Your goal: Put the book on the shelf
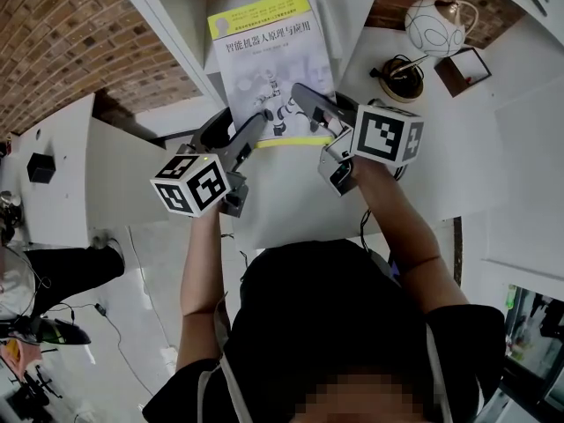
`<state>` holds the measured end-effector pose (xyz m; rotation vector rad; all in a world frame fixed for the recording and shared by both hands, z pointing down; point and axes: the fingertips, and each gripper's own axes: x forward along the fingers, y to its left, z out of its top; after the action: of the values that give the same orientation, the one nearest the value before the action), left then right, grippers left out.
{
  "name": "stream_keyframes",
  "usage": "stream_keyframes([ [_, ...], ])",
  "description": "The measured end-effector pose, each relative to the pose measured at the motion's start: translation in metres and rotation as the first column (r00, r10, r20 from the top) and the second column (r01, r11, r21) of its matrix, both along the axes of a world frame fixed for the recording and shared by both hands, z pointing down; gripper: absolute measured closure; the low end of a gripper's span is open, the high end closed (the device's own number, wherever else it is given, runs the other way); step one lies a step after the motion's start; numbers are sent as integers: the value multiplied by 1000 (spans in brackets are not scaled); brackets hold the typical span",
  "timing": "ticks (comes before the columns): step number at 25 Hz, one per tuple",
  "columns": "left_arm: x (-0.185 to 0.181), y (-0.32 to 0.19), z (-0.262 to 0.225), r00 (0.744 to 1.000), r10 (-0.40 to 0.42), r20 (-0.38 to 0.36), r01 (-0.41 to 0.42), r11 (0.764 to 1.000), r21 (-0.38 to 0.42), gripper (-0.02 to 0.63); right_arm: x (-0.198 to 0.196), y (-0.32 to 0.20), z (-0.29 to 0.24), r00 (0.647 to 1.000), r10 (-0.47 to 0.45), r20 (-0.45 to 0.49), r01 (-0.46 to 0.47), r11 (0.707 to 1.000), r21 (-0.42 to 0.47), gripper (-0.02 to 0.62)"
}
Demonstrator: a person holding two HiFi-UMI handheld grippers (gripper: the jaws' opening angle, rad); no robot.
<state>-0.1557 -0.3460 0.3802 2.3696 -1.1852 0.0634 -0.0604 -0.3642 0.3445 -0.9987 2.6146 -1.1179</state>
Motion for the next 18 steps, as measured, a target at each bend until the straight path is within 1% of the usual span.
stream_keyframes([
  [4,2,8,8,997,7,75,-8,1000,15,341,-1,-5,-4,999,14,31,-14,1000,-6,529],
  [12,5,20,25,999,5,50,-4,1000,-9,331,-2,-10,-6,999,24,43,-24,1000,1,529],
  [15,4,22,25,999,-3,51,3,1000,-1,330,-3,-11,-5,998,29,47,-29,1000,-4,529],
  [17,5,26,24,998,0,61,-1,1000,3,317,-3,-12,-5,998,29,54,-29,1000,-13,529],
  [18,6,27,24,998,4,68,-4,1000,3,299,-3,-13,-5,998,29,55,-28,999,-15,529],
])
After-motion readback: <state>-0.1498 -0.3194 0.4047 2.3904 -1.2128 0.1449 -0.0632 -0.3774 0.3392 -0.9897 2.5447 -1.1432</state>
